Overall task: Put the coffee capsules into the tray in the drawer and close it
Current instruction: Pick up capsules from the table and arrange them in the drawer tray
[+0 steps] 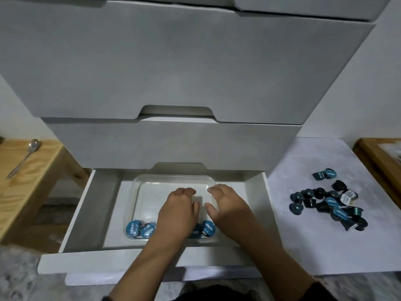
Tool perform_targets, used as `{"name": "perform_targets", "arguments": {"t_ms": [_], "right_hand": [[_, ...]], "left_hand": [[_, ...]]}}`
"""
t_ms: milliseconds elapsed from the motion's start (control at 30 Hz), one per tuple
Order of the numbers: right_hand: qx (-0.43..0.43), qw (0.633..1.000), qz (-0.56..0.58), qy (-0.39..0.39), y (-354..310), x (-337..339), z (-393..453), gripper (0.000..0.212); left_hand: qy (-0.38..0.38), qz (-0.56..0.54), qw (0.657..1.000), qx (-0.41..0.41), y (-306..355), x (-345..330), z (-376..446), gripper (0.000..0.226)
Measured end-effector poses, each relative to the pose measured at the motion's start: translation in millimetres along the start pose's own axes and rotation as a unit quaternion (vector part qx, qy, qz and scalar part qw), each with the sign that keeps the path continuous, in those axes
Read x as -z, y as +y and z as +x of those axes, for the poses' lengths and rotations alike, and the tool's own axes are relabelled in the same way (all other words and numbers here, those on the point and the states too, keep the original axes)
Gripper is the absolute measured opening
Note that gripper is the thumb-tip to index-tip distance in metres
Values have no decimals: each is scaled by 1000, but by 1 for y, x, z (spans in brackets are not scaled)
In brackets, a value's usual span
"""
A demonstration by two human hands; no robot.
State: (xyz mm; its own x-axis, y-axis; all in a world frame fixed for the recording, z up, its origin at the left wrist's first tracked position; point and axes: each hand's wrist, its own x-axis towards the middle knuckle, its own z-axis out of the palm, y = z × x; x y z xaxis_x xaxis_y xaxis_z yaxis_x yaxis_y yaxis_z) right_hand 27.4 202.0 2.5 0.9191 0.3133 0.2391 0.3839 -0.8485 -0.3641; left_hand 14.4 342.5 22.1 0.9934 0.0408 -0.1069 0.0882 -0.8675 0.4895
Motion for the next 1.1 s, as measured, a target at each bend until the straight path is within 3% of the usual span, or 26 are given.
{"name": "perform_targets", "arguments": {"t_ms": [67,367,533,833,1100], "right_hand": [[15,997,-11,69,-2,7,-9,33],[-55,993,35,95,50,62,-46,42],[-97,992,36,71,127,88,-78,40],[-156,987,42,-17,267,85,-95,29],[-61,998,-12,-12,328,58,-72,23]], "left_hand": [[39,-17,999,-9,9,-2,-9,37],[61,-110,990,-62,85,-28,-24,38],[21,-183,982,-45,157,-61,-34,37],[-35,-199,979,-18,243,-155,-29,31],[-4,-161,986,36,239,-240,23,27]]}}
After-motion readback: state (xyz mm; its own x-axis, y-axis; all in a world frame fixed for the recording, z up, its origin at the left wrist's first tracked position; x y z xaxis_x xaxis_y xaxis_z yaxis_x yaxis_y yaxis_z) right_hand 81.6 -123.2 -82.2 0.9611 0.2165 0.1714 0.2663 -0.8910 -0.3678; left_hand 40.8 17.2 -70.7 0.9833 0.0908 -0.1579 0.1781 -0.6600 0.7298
